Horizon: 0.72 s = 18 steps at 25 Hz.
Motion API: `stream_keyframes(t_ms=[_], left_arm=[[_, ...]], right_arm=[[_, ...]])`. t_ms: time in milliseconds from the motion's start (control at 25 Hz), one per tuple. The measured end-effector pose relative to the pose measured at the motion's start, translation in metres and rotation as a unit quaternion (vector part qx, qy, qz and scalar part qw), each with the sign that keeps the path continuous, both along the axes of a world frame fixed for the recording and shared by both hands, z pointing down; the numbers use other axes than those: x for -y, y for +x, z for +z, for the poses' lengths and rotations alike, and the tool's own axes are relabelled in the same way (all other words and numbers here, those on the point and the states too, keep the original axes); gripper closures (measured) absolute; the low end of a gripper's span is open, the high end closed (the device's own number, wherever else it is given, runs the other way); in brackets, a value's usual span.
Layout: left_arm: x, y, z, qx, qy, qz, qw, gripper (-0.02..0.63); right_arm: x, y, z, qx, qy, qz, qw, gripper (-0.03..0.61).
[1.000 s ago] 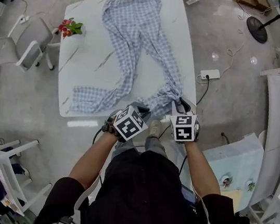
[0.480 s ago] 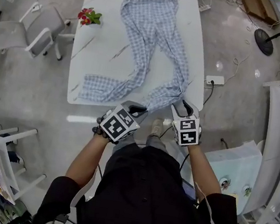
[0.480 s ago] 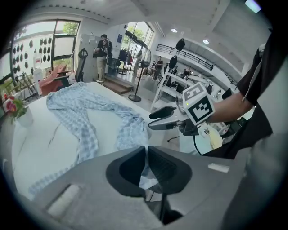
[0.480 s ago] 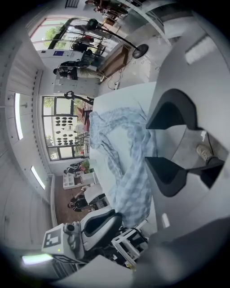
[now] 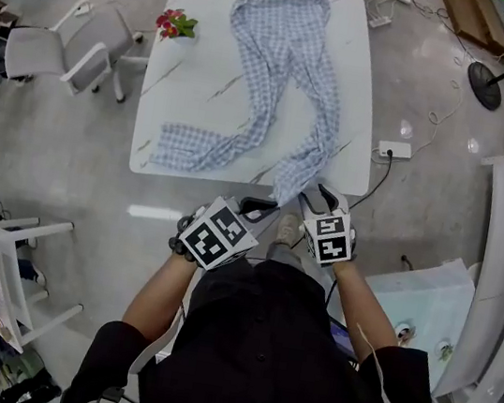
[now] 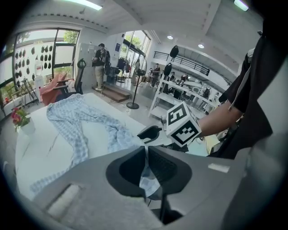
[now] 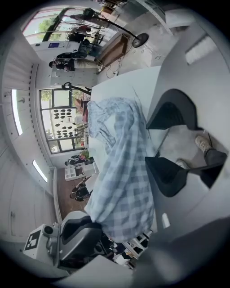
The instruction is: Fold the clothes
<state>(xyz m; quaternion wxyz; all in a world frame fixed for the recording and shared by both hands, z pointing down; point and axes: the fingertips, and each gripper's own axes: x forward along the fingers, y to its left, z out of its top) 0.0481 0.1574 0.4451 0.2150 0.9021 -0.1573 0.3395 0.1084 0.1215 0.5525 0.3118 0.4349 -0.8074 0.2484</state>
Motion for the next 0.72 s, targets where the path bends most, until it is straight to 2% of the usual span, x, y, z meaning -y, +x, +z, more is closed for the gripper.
stream_keyframes(t_ms=[120,240,360,520,600,720], left_arm=[[-0.01,0.002,-0.01,-0.017,-0.004,-0.004,0.9998,0.581],[-0.01,-0.012,-0.009,-0.025,0.0,-0.022,0.9994,0.581],[-0.01,-0.026,-0.005,-0.042,-0.004,-0.028,0.9987,0.583],[-0.017,-0.046,-0.01,-0.088,-0.034,-0.035,0.995,0.583],[-0.018,-0.057,-0.009,-0.109,-0.054,-0.045,0.9915,0.583],[-0.015,-0.071,-0.004,-0.119,-0.067,-0.054,0.9892,0.583]], right_arm=[[-0.012,-0.009,-0.004,0.011,-0.002,0.004,1.0,0.387],[-0.022,-0.018,-0.007,0.007,0.008,0.013,1.0,0.387],[-0.036,-0.024,-0.005,0.013,0.007,0.042,0.999,0.387],[-0.066,-0.043,-0.003,0.021,0.007,0.073,0.997,0.388],[-0.082,-0.065,-0.005,0.035,0.005,0.067,0.997,0.387],[-0.103,-0.108,-0.007,0.063,0.008,0.035,0.997,0.379]])
